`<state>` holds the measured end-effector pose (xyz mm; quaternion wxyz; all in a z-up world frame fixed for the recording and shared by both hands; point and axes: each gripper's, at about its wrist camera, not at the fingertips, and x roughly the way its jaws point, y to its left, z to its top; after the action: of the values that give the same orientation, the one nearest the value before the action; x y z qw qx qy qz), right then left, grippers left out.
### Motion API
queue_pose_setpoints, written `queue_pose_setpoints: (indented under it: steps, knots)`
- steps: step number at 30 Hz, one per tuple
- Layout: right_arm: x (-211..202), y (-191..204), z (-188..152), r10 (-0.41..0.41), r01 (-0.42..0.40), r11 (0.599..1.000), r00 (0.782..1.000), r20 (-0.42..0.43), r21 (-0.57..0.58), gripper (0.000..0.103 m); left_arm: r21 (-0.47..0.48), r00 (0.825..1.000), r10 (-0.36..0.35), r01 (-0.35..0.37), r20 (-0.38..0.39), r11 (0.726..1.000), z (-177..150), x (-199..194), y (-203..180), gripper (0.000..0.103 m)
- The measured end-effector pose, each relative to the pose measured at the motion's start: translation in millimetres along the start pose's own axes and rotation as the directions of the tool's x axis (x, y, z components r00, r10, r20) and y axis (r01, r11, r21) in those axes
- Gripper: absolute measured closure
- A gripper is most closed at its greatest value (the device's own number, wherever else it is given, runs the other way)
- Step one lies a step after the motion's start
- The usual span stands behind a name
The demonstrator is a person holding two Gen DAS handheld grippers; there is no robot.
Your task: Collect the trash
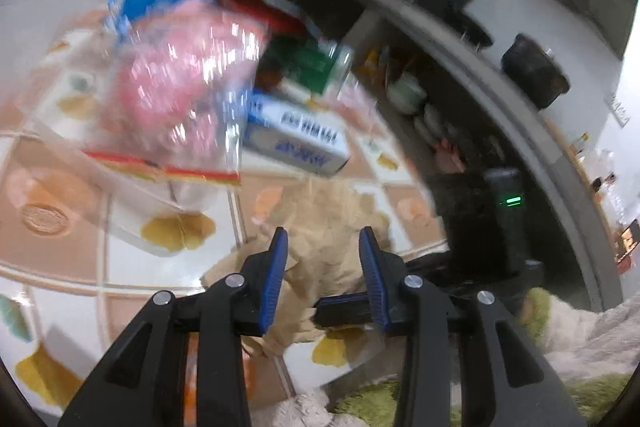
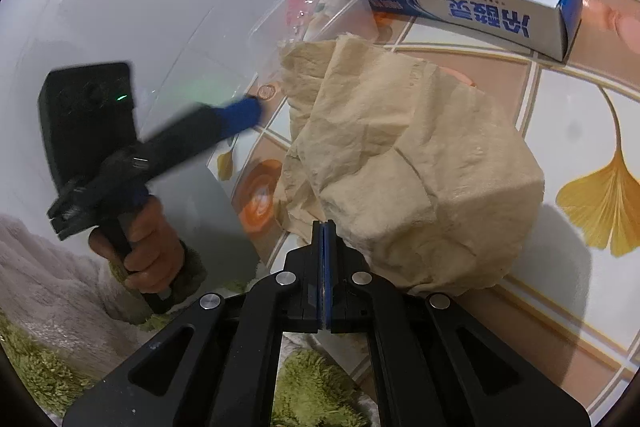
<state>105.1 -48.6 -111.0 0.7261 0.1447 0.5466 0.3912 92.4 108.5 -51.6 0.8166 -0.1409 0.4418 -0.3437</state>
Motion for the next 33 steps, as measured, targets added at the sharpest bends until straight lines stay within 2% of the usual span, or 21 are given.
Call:
queue_pose_setpoints:
  steps: [3,4,6,8,10,11,14,17,20,22,24,26,29,33]
  knots:
    - [4.3,9.0,0.8,-0.027,0.027,0.999,1.0,0.003,-0.036,0.101,0.004,0.996,0.038,-0.038,-0.083,0.999,-2.2,23.1,6.0,0.068]
    - [5.6,11.5,1.2,-0.028,0.028,0.999,1.0,0.003,-0.044,0.097,0.011,0.994,0.049,-0.049,-0.099,0.999,-3.5,27.1,6.5,0.068]
    - [6.2,16.5,-0.8,-0.013,0.014,0.999,1.0,0.007,-0.051,0.085,0.02,0.994,0.051,-0.049,-0.099,0.999,-6.1,27.4,7.7,0.068]
    - [4.2,24.3,-3.9,0.003,-0.002,0.997,1.0,0.017,-0.074,0.061,0.022,0.993,0.05,-0.048,-0.106,0.999,-5.1,27.8,6.7,0.068]
    - [-1.3,32.3,-11.7,0.004,-0.002,0.994,1.0,0.019,-0.105,0.047,0.03,0.992,0.057,-0.054,-0.109,0.998,-4.0,28.7,4.4,0.068]
    - [-2.2,36.4,-13.5,-0.006,0.008,0.993,1.0,0.018,-0.121,0.042,0.04,0.992,0.066,-0.062,-0.111,0.997,-5.3,31.4,1.2,0.068]
    - [-6.2,39.0,-22.5,-0.02,0.022,0.989,1.0,0.01,-0.147,0.038,0.105,0.986,0.118,-0.106,-0.119,0.989,-5.2,37.9,-7.8,0.067]
    - [-30.1,34.0,-33.4,0.001,0.003,0.991,1.0,0.026,-0.137,0.035,0.207,0.97,0.209,-0.18,-0.126,0.962,-8.9,46.1,-25.9,0.061]
    - [-56.7,27.2,-37.1,0.016,-0.009,0.994,0.998,0.066,-0.111,0.032,0.336,0.943,0.313,-0.259,-0.115,0.905,-17.3,56.1,-45.7,0.052]
    - [-71.7,24.2,-36.4,0.01,0.001,0.996,0.993,0.116,-0.093,0.03,0.422,0.921,0.379,-0.309,-0.09,0.853,-25.4,63.5,-56.9,0.048]
    - [-88.8,19.1,-34.4,-0.01,0.022,0.998,0.984,0.18,-0.061,0.027,0.449,0.912,0.404,-0.334,-0.068,0.829,-28.9,66.3,-60.5,0.048]
    - [-102.6,13.1,-29.3,-0.031,0.039,0.999,0.972,0.232,-0.027,0.023,0.418,0.915,0.395,-0.327,-0.084,0.847,-25.7,62.7,-55.4,0.048]
    - [-122.8,-0.2,-16.2,-0.106,0.098,0.994,0.941,0.32,0.041,0.02,0.414,0.914,0.395,-0.326,-0.092,0.85,-24.8,61.4,-52.9,0.048]
    - [-153.4,-19.9,6.4,-0.239,0.213,0.971,0.877,0.417,0.108,0.019,0.431,0.912,0.399,-0.325,-0.093,0.842,-25.7,64.1,-56.7,0.054]
